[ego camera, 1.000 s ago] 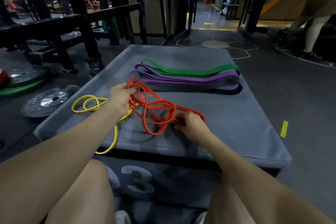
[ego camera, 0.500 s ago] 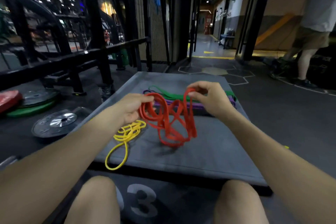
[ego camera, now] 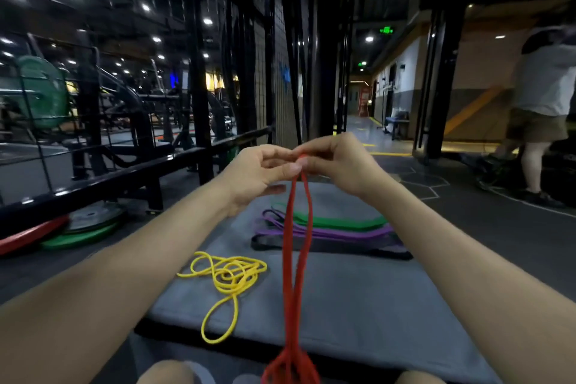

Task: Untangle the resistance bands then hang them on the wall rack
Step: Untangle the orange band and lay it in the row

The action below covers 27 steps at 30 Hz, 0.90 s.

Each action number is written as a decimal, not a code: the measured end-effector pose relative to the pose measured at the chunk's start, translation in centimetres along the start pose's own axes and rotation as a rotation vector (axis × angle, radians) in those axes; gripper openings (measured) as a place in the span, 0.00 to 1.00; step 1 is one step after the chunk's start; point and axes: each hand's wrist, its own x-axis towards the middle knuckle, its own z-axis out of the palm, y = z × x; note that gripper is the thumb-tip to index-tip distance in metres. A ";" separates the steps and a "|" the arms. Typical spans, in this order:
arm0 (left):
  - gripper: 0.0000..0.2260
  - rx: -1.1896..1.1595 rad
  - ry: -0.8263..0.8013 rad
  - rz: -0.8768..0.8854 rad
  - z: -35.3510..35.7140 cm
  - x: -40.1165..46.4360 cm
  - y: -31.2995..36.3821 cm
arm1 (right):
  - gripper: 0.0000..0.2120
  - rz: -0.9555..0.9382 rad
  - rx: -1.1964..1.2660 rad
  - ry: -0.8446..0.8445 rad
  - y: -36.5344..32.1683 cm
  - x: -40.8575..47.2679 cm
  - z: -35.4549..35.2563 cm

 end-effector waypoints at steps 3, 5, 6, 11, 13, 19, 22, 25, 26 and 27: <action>0.07 -0.017 0.041 0.062 -0.6 -0.2 0.4 | 0.08 -0.008 0.002 0.008 -0.4 0.5 0.1; 0.08 -0.027 0.042 0.087 -1.0 -0.2 0.6 | 0.08 0.012 0.064 0.032 -0.8 0.9 0.0; 0.10 -0.024 0.045 0.101 -1.1 -0.2 0.8 | 0.08 0.014 0.092 0.046 -1.1 1.2 -0.1; 0.11 -0.049 0.058 0.141 -0.6 0.2 1.1 | 0.09 -0.023 0.177 0.101 -2.9 2.4 0.1; 0.09 -0.088 0.018 0.123 -0.1 0.3 1.1 | 0.09 0.000 0.196 0.119 -3.0 2.9 0.4; 0.08 -0.024 0.024 0.082 -0.1 0.0 0.8 | 0.08 0.123 0.421 0.177 -2.2 3.4 1.2; 0.08 -0.001 0.010 0.073 -0.8 0.0 0.6 | 0.07 0.187 0.577 0.196 -1.7 3.6 1.5; 0.08 -0.112 -0.017 0.017 -1.3 0.3 0.5 | 0.07 0.220 0.696 0.202 -1.6 4.1 1.6; 0.11 -0.183 -0.027 -0.016 -1.6 0.5 0.5 | 0.08 0.225 0.723 0.196 -1.6 4.3 1.6; 0.13 -0.241 -0.032 -0.043 -1.9 0.7 0.5 | 0.08 0.228 0.734 0.185 -1.5 4.5 1.7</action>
